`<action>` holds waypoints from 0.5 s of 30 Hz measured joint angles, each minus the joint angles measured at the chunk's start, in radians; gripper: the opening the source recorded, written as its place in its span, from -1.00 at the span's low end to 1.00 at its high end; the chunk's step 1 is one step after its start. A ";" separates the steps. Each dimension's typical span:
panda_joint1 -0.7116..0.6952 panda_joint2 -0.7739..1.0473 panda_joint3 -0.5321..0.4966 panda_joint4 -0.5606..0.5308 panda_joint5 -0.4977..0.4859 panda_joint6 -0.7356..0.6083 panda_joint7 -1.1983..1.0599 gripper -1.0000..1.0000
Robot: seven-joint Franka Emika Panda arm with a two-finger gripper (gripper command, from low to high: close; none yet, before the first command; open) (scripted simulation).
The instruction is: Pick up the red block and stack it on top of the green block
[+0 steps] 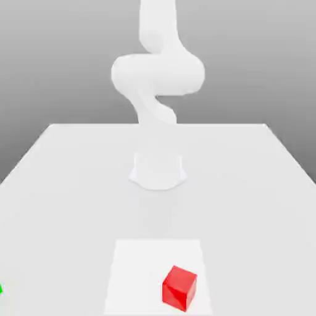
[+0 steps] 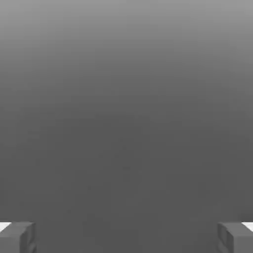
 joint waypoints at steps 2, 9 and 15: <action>-0.030 0.078 0.035 -0.016 -0.023 0.029 0.060 0.00; -0.108 0.336 0.127 -0.070 -0.104 0.125 0.261 0.00; -0.137 0.555 0.165 -0.116 -0.160 0.208 0.422 0.00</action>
